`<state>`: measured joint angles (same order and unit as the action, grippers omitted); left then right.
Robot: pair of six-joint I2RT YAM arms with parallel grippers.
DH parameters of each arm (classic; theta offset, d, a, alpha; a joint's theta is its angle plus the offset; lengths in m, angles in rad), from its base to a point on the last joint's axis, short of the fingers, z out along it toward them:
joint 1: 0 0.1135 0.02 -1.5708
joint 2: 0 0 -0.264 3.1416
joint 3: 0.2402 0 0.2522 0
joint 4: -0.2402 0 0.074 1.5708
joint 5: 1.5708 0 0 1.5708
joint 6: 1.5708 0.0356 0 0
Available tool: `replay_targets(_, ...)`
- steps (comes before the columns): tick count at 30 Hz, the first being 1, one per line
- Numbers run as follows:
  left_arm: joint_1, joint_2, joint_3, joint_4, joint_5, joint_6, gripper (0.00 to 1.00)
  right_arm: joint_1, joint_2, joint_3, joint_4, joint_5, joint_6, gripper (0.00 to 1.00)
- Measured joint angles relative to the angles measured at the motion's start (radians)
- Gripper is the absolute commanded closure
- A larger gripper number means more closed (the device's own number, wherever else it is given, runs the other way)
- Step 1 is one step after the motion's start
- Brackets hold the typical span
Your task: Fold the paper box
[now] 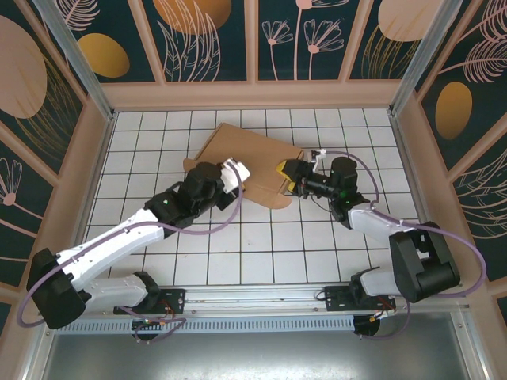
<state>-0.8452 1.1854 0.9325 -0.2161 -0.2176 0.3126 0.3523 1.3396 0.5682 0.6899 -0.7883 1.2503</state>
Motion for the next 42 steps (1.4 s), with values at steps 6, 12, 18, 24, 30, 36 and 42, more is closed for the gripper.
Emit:
replay_targets(6, -0.036, 0.008, -0.016, -0.006, 0.003, 0.087, 0.5, -0.013, -0.011, 0.006, -0.039, -0.024, -0.019, 0.5)
replay_targets(12, -0.038, 0.039, -0.016, 0.02, -0.014, 0.141, 0.48, -0.013, -0.011, 0.014, -0.044, -0.029, -0.016, 0.5)
replay_targets(18, -0.045, 0.091, -0.016, 0.082, -0.075, 0.209, 0.48, -0.013, -0.011, 0.014, -0.043, -0.019, 0.009, 0.49)
replay_targets(24, -0.063, 0.106, -0.018, 0.108, -0.119, 0.326, 0.47, -0.013, -0.011, 0.014, -0.029, -0.013, 0.033, 0.49)
replay_targets(30, -0.103, 0.131, -0.053, 0.138, -0.196, 0.45, 0.48, -0.013, -0.011, 0.014, -0.052, -0.013, 0.035, 0.49)
replay_targets(36, -0.133, 0.141, -0.102, 0.208, -0.272, 0.533, 0.45, -0.013, -0.011, 0.013, -0.068, -0.014, 0.034, 0.48)
replay_targets(42, -0.138, 0.144, -0.117, 0.236, -0.297, 0.571, 0.4, -0.013, -0.013, 0.013, -0.067, -0.015, 0.035, 0.47)
